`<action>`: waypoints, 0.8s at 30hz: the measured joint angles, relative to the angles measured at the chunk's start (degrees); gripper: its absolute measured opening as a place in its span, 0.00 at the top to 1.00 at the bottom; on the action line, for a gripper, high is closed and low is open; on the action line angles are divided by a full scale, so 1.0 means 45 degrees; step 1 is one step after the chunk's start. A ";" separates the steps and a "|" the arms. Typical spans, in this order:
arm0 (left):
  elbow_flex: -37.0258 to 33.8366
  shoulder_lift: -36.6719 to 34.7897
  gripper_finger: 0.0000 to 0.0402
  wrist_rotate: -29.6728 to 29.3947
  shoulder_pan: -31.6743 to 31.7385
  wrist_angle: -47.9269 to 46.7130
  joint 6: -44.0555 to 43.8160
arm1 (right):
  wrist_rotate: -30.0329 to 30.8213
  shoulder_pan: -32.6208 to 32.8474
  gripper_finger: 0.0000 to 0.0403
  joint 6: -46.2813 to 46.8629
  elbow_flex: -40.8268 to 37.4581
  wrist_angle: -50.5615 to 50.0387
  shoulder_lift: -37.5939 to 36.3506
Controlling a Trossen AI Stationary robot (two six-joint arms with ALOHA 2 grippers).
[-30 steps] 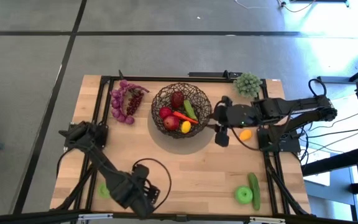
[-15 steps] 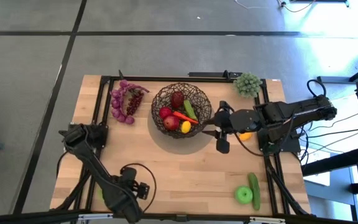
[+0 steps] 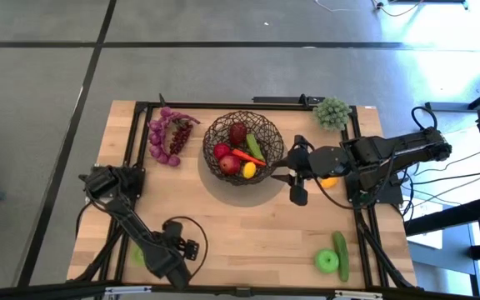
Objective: Build produce basket
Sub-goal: Put the chili pepper into the wire basket
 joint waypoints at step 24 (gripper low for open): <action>-0.0459 -0.0005 0.02 0.1433 -0.0097 0.1867 0.2253 | 0.0010 0.0000 0.62 -0.0049 0.0000 0.0112 0.0000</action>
